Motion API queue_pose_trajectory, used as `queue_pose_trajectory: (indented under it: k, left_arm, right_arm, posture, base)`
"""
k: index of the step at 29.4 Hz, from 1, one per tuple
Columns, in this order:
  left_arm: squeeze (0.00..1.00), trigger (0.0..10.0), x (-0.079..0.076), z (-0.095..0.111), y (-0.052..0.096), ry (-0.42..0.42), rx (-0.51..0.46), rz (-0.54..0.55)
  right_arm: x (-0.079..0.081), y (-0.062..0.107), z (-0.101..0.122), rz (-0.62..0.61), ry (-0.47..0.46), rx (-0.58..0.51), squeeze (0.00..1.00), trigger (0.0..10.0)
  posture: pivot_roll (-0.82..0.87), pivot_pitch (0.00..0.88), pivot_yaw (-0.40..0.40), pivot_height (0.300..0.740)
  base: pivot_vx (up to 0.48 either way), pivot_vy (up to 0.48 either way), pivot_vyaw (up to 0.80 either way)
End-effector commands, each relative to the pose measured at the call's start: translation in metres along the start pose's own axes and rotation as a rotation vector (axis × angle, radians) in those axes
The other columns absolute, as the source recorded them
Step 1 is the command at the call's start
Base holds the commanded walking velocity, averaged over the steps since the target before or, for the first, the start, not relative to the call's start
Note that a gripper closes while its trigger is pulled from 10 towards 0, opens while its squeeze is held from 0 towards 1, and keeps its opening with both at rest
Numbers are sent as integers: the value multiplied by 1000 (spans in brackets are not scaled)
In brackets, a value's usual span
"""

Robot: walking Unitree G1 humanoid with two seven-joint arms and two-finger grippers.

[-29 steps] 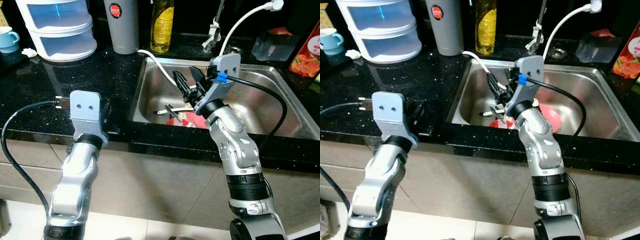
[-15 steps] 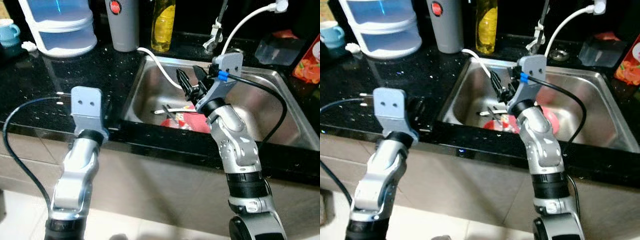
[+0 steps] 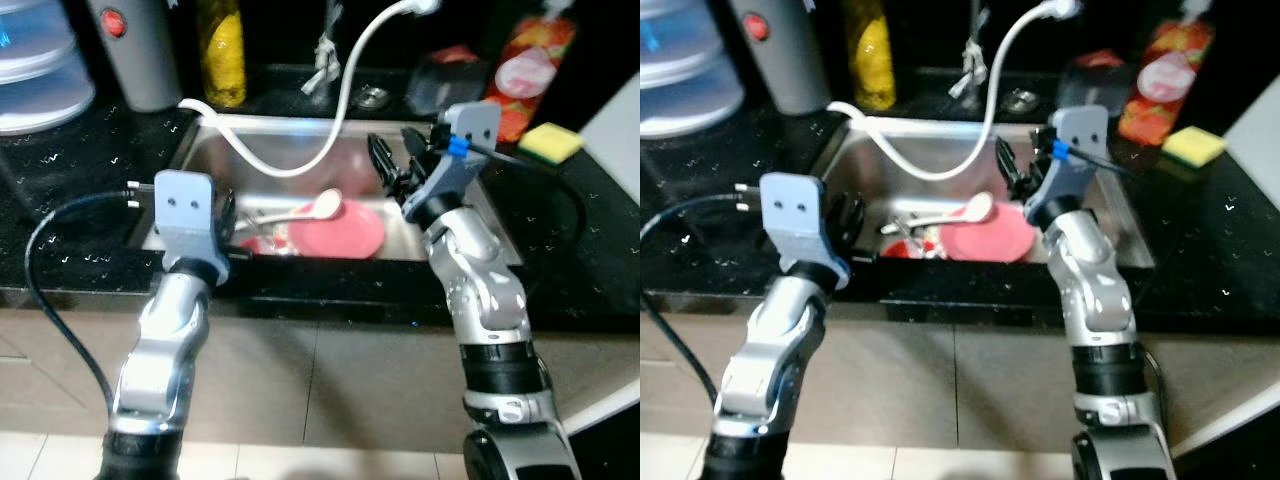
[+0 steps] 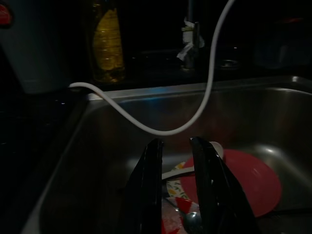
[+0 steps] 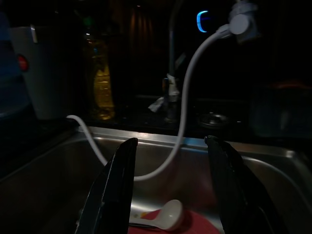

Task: Kitchen organization

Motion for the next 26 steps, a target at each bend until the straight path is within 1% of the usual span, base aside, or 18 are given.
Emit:
queue_pose_trajectory:
  k: [1, 7, 14, 17, 19, 21, 23, 25, 26]
  left_arm:
    - [0, 10000, 1, -2, 0, 8, 3, 10]
    - [0, 10000, -3, -4, 1, 9, 7, -3]
    - [0, 10000, -4, -8, 3, -2, 17, -2]
    - [0, 10000, -7, -13, 8, -33, 26, -15]
    - [0, 10000, -12, -11, 14, -78, -2, -40]
    - [0, 10000, -19, -5, 20, -141, -45, -78]
    - [0, 10000, -24, -6, 26, -195, -52, -109]
    - [0, 10000, -24, -6, 26, -195, -52, -109]
    - [0, 10000, -26, -8, 32, -207, -43, -127]
  right_arm:
    - [5, -1, -2, 15, -7, 1, 0, 10000]
    - [4, 0, -2, 14, 5, 2, 0, 10000]
    - [5, 0, -5, 17, 8, 9, 0, 10000]
    - [3, 3, -11, 8, 21, 23, 0, 10000]
    - [0, 7, -11, -3, 55, 9, 0, 10000]
    - [-2, 11, -4, -6, 62, -24, 0, 10000]
    - [-6, 16, 2, -11, 76, -38, 0, 10000]
    - [-6, 16, 2, -11, 76, -38, 0, 10000]
    - [-12, 21, 4, -21, 103, -32, 0, 10000]
  posture:
    - [77, 0, 15, 740]
    - [71, 0, 16, 740]
    - [78, 0, 10, 740]
    - [83, 0, 8, 740]
    - [83, 0, 7, 740]
    - [84, 0, 8, 740]
    - [85, 0, 7, 740]
    - [85, 0, 7, 740]
    - [89, 0, 6, 740]
  base:
    - [0, 0, 0]
    - [0, 0, 0]
    - [0, 0, 0]
    - [0, 0, 0]
    - [0, 0, 0]
    - [0, 0, 0]
    - [0, 0, 0]
    - [0, 0, 0]
    - [0, 0, 0]
Point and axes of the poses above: a point about 5 cm out from each wrist's last joint towards the gripper, its own y axis pointing back from the gripper into the wrist, its own z axis along the axis of the wrist's last joint, x = y × z, the point moved 5 cm from there along -y, pointing out of the wrist towards the gripper, and after that the axes turned 9 degrees about -y, right-handed, at the moved point
